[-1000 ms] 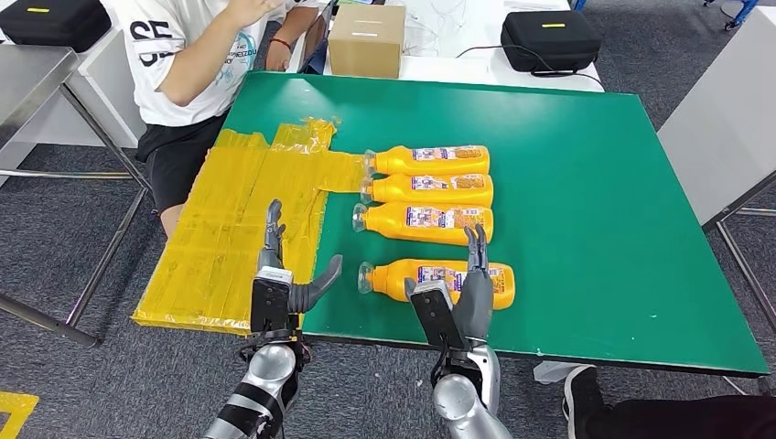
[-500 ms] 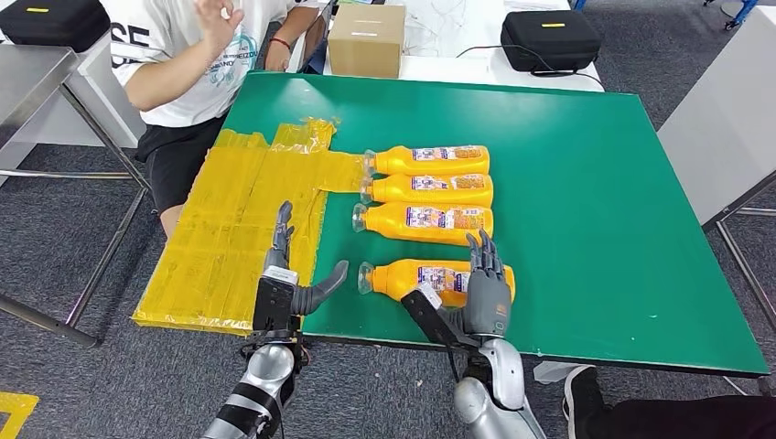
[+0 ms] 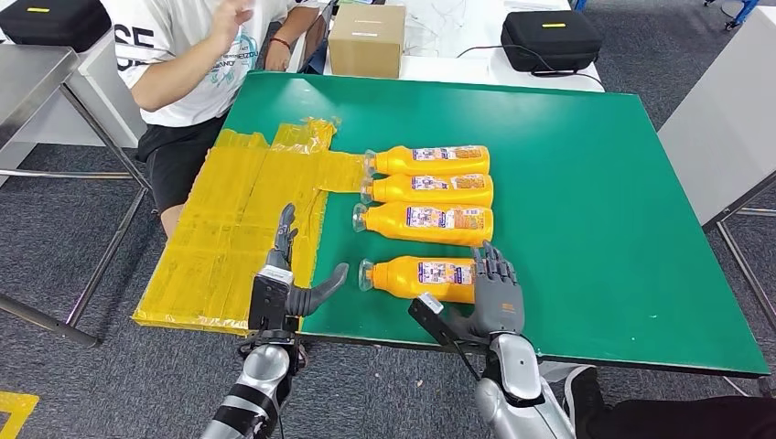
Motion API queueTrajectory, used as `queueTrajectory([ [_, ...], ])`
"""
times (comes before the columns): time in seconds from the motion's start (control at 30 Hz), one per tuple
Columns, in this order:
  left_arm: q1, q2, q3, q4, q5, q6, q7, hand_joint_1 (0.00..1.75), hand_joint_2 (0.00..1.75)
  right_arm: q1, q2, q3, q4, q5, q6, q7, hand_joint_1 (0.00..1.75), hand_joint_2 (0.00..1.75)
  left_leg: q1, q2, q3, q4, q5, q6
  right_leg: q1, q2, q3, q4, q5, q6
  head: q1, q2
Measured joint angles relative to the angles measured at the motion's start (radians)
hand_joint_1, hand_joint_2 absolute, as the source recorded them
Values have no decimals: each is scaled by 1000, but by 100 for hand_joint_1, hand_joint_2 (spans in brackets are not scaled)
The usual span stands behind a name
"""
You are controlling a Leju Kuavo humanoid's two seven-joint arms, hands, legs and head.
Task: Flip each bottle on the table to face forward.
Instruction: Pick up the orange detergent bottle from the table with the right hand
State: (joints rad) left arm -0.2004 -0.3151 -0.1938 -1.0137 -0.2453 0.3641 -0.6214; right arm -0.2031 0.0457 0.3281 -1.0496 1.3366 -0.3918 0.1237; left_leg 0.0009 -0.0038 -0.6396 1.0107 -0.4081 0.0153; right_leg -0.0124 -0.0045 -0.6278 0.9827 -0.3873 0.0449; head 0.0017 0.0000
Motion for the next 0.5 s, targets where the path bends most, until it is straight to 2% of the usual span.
queueTrajectory([
  [0.03,1,0,4,-1,1,-7,1,0,175,-3,-8,4,6,7,23,5,37,175,0,0,0,0,0,0,0,0,0,0,0,0,0,0],
  [0.13,3,0,15,-4,3,-27,2,0,175,-22,-31,18,25,12,108,12,165,175,0,0,0,0,0,0,0,0,0,0,0,0,0,0],
  [0.17,3,0,19,-4,3,-32,2,0,175,-33,-40,25,32,8,140,10,173,175,0,0,0,0,0,0,0,0,0,0,0,0,0,0],
  [0.33,1,0,35,-5,3,-53,1,0,175,-104,-75,56,71,-60,267,-41,174,175,0,0,6,0,-1,1,0,0,5,-1,0,0,0,0],
  [0.5,-13,0,47,6,10,-69,-13,0,175,-157,-99,75,102,-164,334,-99,175,175,0,1,13,0,-2,2,0,1,11,-1,0,0,0,0],
])
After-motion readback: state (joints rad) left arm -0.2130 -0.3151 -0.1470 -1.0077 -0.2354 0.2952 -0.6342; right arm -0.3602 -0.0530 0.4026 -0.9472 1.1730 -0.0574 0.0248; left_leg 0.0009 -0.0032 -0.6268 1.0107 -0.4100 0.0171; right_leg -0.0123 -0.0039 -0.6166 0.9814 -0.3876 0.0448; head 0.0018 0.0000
